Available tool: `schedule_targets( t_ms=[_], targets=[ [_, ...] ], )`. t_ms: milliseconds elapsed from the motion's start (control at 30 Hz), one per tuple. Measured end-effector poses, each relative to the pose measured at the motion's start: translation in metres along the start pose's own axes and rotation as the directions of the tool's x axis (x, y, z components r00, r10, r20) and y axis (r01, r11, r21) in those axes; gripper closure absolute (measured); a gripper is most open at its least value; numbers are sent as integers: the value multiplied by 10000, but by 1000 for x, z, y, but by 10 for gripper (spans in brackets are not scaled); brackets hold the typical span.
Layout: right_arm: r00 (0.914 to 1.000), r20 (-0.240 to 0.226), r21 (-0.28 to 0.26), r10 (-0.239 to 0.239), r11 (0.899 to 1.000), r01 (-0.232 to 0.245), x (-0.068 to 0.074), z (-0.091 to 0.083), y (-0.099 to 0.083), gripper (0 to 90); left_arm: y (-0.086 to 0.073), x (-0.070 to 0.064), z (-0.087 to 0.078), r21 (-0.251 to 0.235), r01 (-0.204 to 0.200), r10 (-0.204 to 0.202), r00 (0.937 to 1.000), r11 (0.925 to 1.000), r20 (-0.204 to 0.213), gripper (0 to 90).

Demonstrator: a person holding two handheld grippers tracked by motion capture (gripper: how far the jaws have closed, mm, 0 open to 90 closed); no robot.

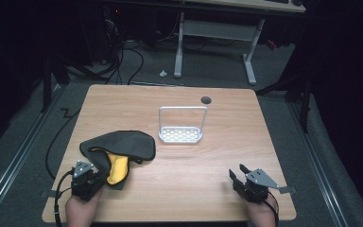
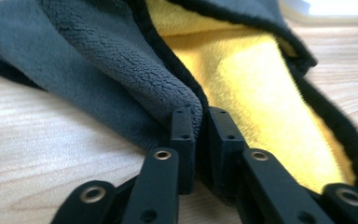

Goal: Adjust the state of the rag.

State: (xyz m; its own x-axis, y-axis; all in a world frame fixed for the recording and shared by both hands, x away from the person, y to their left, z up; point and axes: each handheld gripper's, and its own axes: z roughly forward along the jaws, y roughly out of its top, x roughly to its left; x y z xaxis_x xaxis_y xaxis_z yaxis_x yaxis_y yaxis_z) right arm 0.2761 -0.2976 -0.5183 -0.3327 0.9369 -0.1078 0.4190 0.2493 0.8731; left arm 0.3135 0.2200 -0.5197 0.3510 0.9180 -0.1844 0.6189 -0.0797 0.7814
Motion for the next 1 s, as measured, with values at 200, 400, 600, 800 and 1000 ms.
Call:
schedule_targets(
  t_ms=[200,400,600,800,1000],
  targets=[
    [10000,20,-16,-13,10000,13,0,0,0,519,6,-23,-14,-881,-815,865,9947,9928,554,829],
    [10000,-7,8,-81,10000,81,2,0,0,515,9,-61,-11,-1171,-1582,1764,9702,9804,1660,827],
    [9998,-19,12,-213,9998,213,5,0,1,513,8,-105,15,-889,-2337,2492,9313,9682,2656,825],
    [9998,4,-3,-196,9998,196,5,-1,0,513,14,-153,46,-741,-2897,2970,8897,9542,3467,822],
    [9999,4,12,-155,9999,155,4,-2,-1,513,18,-197,71,-573,-3314,3228,8430,9417,4302,807]
  ],
)
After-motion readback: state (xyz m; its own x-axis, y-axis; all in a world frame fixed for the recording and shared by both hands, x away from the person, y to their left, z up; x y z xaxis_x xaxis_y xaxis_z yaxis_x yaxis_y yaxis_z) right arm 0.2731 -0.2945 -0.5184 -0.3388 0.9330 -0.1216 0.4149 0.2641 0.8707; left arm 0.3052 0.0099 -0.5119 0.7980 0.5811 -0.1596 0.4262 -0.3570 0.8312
